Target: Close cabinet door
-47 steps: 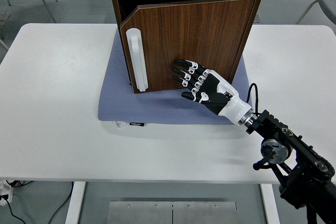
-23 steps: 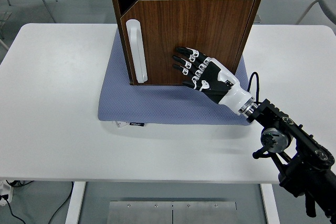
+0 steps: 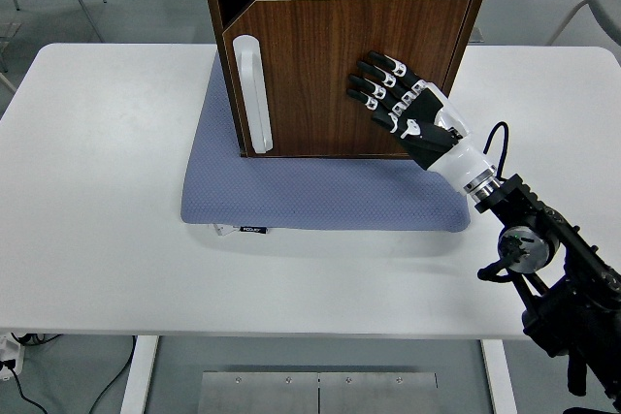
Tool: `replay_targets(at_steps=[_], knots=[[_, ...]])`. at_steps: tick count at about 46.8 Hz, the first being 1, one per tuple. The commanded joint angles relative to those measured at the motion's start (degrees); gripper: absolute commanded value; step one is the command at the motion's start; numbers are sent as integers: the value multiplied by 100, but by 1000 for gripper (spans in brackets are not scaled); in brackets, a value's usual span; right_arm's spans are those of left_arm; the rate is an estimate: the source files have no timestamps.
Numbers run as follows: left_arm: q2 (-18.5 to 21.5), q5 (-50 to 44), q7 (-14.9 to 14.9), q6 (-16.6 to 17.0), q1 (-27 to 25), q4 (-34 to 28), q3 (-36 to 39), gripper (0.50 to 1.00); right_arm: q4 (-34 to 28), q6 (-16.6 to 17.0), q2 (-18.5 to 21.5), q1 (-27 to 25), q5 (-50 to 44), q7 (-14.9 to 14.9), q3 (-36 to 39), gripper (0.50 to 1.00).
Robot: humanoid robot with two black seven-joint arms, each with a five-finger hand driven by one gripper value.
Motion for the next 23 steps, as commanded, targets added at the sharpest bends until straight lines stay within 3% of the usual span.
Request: replay_targets(at_steps=[1,13,23], knots=[[0,-3,0,7,0,0,0,1000,16,0,0,-27,22,7,40,1000],[0,-3,0,-2,0,0,0,1000,121,0,0,-115,13,7,-39,1000],[0,-3,0,7,0,0,0,1000,113,0,0,34,-39,7,-566,1000]])
